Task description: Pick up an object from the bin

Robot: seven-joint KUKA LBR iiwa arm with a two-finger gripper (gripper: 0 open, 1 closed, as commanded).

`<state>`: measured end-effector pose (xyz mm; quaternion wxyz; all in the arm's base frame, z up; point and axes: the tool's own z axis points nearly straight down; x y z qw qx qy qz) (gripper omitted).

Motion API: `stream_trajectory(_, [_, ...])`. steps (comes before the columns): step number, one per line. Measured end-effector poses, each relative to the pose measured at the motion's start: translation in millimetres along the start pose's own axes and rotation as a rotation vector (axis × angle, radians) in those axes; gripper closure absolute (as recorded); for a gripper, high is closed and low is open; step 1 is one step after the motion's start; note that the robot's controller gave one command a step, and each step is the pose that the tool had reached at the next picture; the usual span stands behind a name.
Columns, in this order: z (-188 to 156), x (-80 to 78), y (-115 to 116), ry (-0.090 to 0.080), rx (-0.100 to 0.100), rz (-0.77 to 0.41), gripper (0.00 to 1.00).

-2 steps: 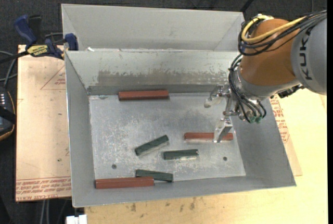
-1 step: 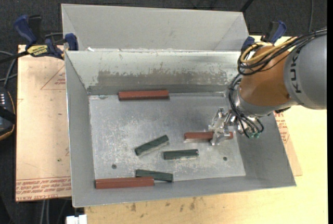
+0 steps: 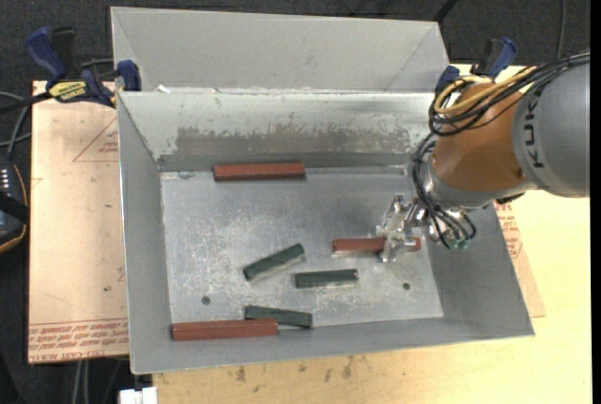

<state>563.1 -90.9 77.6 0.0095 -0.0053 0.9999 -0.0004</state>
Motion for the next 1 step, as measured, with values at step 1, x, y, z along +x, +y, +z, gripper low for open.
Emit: stream_trajectory(1, [-186.8,-29.3,-4.0,0.006,0.001,-0.028,1.0])
